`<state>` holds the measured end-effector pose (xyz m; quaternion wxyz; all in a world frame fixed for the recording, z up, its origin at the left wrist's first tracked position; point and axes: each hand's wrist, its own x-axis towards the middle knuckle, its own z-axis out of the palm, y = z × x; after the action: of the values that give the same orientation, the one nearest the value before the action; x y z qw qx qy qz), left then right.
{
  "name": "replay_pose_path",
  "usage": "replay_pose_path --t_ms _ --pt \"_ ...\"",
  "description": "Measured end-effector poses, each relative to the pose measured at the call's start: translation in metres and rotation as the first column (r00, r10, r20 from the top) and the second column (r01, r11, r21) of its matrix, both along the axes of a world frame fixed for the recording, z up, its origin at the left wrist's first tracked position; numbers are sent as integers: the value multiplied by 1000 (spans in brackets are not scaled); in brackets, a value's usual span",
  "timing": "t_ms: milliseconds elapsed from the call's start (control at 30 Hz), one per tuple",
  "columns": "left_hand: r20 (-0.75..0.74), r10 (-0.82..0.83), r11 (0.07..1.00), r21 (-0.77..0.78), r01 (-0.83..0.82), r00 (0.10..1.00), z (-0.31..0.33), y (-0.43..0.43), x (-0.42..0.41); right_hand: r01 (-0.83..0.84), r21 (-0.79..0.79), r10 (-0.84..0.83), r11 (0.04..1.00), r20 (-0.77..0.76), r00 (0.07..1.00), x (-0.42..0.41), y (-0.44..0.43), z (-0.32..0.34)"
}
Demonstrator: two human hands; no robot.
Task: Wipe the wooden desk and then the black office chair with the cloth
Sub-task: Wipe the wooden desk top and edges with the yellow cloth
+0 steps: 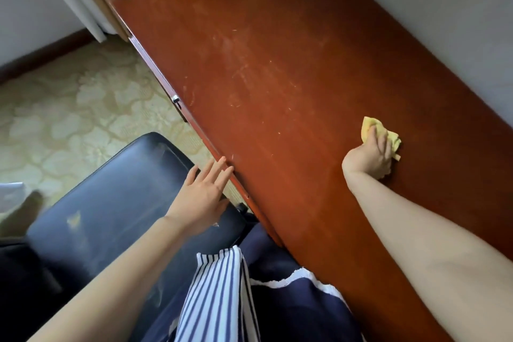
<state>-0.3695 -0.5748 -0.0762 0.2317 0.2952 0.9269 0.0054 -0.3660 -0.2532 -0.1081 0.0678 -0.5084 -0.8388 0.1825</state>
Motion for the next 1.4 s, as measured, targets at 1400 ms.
replay_pose_path --t_ms 1400 --pt "144 263 961 -126 -246 954 1 6 -25 -553 8 551 833 62 832 -94 -25 4"
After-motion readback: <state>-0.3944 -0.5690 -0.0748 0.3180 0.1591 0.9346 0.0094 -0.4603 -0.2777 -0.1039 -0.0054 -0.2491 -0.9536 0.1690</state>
